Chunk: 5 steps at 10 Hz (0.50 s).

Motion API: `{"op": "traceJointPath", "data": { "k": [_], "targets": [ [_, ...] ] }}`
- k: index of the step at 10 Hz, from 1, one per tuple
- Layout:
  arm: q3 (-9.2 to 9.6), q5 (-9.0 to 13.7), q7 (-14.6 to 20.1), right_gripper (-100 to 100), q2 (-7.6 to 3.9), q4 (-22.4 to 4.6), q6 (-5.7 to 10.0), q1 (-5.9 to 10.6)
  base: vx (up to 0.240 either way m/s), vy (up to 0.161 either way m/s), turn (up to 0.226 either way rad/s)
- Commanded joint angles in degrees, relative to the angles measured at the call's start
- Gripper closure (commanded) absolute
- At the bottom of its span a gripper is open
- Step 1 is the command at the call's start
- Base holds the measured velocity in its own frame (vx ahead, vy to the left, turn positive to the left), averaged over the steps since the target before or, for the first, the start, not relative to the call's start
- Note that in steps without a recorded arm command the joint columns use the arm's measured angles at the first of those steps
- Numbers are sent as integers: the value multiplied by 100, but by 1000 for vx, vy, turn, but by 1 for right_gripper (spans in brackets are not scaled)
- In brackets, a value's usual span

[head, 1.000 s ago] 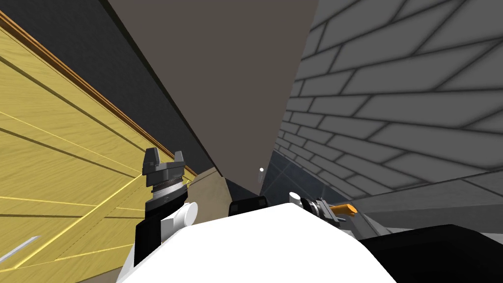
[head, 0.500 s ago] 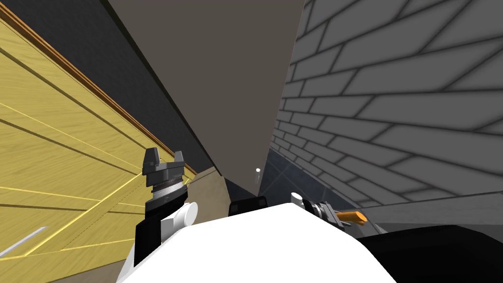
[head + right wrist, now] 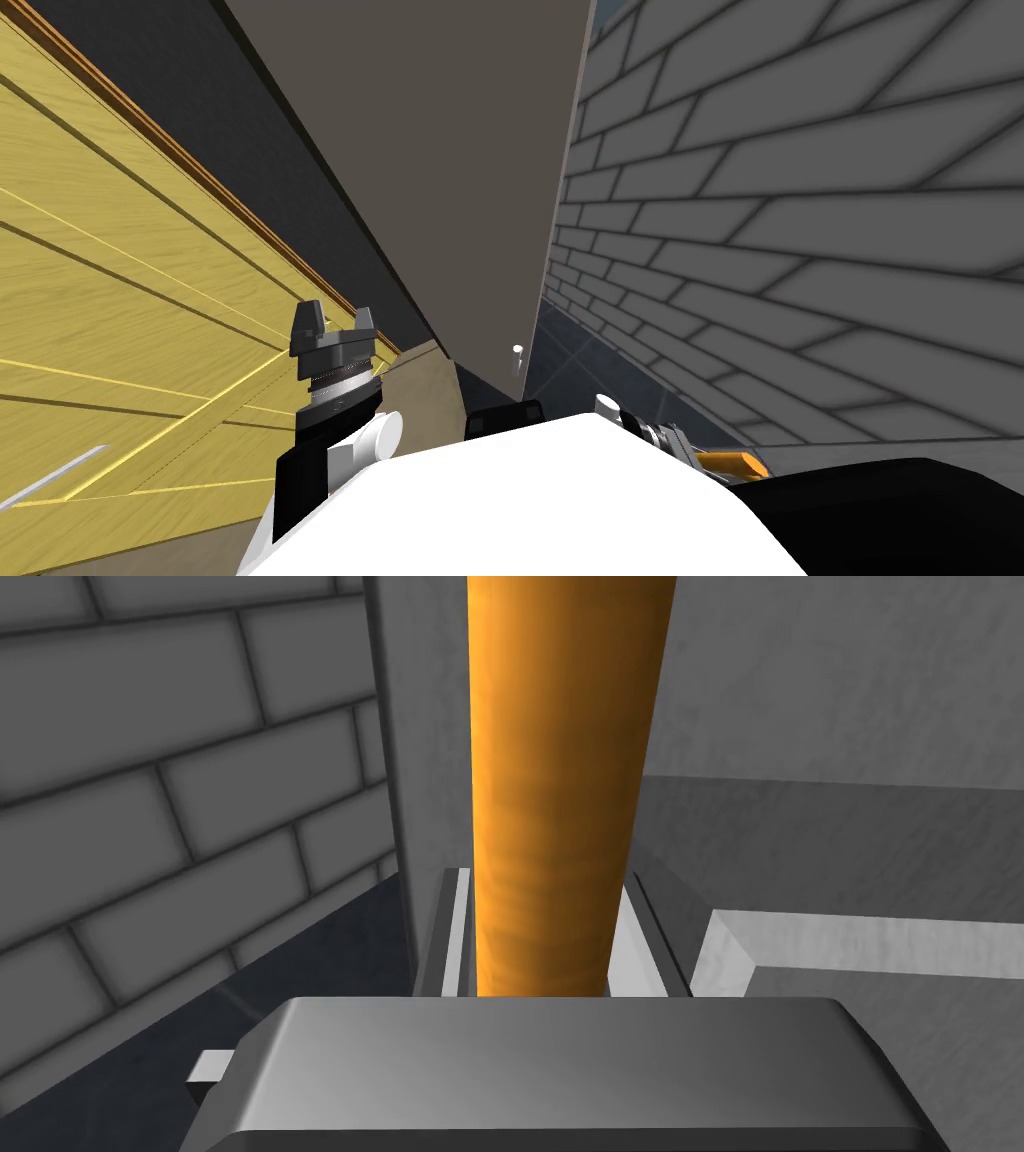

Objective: Push the door open

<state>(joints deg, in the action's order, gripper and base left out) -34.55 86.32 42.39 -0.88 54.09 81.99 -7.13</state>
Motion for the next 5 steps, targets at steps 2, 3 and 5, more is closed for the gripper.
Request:
{"op": "traceJointPath", "data": {
  "k": [2, 3, 5],
  "targets": [
    [-182, 218, -21, 100, 239, 6, 237, 16, 33, -136, 125],
    [-136, 163, -30, 100, 189, 41, 172, -5, 3, -52, 19],
    [-315, 399, -44, 100, -10, 31, 411, -5, -55, -143, 88]
  ]
}}
